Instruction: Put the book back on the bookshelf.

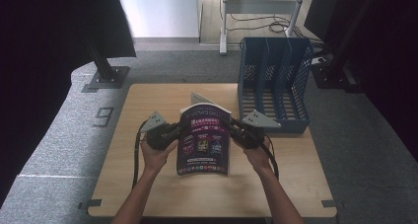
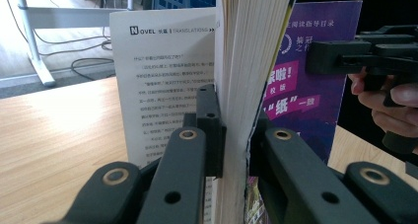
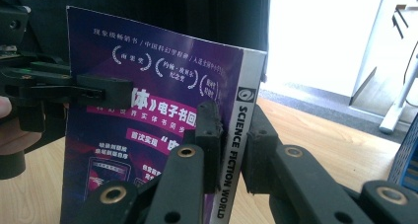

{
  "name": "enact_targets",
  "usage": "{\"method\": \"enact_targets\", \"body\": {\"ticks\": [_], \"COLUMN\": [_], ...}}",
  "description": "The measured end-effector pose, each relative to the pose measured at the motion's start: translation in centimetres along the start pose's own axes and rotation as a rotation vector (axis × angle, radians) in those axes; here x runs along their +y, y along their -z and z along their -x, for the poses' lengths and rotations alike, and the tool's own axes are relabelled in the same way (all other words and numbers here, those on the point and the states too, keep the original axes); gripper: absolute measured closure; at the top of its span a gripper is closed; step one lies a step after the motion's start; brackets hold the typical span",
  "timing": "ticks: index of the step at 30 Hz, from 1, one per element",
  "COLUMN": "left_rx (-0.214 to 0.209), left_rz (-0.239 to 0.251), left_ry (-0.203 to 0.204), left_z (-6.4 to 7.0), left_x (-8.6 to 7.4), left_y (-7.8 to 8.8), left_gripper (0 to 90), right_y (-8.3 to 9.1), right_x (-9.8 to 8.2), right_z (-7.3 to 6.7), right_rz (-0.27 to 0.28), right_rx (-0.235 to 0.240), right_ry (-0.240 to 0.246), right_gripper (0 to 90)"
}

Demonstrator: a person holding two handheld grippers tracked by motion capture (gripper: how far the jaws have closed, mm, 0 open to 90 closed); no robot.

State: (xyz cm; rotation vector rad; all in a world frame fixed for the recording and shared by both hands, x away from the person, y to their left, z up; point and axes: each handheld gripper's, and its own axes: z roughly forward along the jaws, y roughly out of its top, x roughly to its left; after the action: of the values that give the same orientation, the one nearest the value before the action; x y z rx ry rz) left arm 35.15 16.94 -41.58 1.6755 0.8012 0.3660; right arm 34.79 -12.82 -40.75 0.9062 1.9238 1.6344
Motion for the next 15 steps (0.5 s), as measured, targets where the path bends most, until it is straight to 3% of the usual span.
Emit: {"method": "enact_targets", "body": {"ticks": [6, 15], "left_rx": [0.008, 0.005], "left_rz": [0.015, 0.004], "left_ry": [-0.017, -0.015], "left_z": [0.11, 0.13], "left_x": [0.95, -0.03], "left_y": [0.35, 0.4], "left_gripper": [83.5, 82.7], "right_y": [0.25, 0.38], "right_x": [0.49, 0.05], "right_z": [-0.28, -0.37], "right_rz": [0.05, 0.022], "right_rx": [0.015, 0.021], "right_ry": [0.029, 0.035], "right_gripper": [79.5, 79.8]}}
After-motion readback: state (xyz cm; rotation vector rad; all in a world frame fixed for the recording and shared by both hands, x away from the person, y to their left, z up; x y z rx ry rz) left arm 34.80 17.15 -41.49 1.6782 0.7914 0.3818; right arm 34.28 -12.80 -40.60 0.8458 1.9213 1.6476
